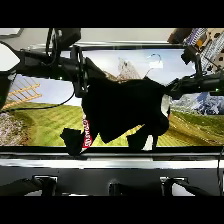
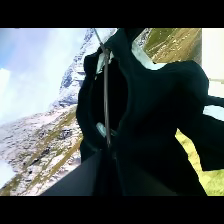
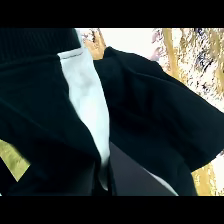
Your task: Fold the clothes and pants, and hang the long-sleeved shirts on hangers.
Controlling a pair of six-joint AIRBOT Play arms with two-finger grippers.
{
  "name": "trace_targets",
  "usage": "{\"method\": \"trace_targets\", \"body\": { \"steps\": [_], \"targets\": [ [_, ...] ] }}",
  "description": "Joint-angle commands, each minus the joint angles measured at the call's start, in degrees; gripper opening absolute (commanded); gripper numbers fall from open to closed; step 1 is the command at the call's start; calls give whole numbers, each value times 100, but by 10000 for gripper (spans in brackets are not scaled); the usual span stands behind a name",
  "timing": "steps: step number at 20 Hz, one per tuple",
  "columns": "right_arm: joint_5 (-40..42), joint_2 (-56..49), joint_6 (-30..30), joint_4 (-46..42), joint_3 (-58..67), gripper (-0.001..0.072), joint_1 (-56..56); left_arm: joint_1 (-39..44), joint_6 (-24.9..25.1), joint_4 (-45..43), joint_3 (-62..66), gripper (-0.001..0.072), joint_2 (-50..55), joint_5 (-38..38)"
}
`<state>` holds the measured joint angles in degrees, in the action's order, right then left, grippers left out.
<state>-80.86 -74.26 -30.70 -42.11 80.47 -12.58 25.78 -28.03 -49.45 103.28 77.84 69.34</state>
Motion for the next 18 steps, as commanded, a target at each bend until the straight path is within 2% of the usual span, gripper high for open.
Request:
{"method": "trace_targets", "body": {
  "steps": [1, 2, 3, 6, 7, 10, 12, 14, 16, 18],
  "targets": [
    [-92, 382, -122, -175, 0, 41, 2, -2, -494, -50, -4, 308, 0, -151],
    [-94, 553, -284, -350, 0, 41, 2, -2, -793, -149, -4, 345, -2, -247],
    [-92, 706, -490, -511, 0, 40, 2, -2, -966, -238, -4, 345, 0, -299],
    [-149, 1147, -811, -752, 0, 39, 2, -2, -1060, -437, -4, 346, 0, -374],
    [-162, 1259, -863, -811, 0, 39, 2, -2, -1241, -509, -4, 346, 0, -507],
    [52, 1609, -1399, -1163, 4, 39, 2, -11, -2236, -883, -2, 346, -22, -1113],
    [525, 1956, -1803, -1530, 4, 39, 2, -11, -2883, -1152, -2, 346, -66, -1349],
    [1215, 2426, -2481, -2223, 4, 39, 2, -11, -3241, -1233, -2, 346, -109, -1360],
    [1744, 2914, -3585, -3193, 7, 40, 2, -9, -3563, -1233, -2, 346, -144, -1349],
    [1541, 3289, -4192, -4138, 48, 41, 2, -9, -3807, -1231, -2, 345, -157, -1351]
  ]
}}
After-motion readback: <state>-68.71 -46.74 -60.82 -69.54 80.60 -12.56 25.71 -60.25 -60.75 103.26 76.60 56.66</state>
